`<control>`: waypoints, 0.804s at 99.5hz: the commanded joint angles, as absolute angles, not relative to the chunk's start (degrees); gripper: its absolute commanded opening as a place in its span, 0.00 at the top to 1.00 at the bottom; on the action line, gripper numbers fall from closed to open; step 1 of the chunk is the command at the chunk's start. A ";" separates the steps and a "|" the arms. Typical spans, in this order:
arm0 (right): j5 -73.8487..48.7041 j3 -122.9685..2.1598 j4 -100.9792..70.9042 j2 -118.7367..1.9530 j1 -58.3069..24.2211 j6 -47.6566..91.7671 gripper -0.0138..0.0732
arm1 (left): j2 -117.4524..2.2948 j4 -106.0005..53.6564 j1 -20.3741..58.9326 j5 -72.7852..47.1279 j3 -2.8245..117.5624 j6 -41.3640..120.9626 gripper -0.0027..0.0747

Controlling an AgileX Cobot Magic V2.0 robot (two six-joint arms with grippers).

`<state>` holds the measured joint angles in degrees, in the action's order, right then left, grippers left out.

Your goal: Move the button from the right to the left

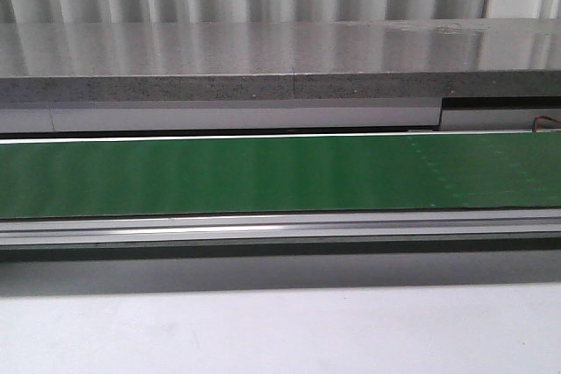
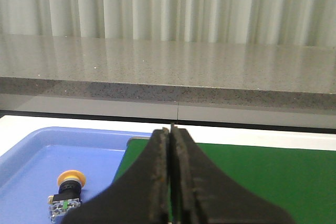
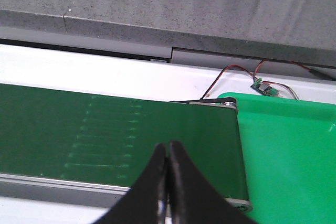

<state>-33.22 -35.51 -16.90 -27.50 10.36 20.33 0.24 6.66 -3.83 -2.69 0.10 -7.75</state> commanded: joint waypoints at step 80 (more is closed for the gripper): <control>0.90 -0.78 1.35 -1.45 -2.54 -5.01 0.92 | 2.27 6.76 -3.32 2.03 -1.31 -8.35 0.99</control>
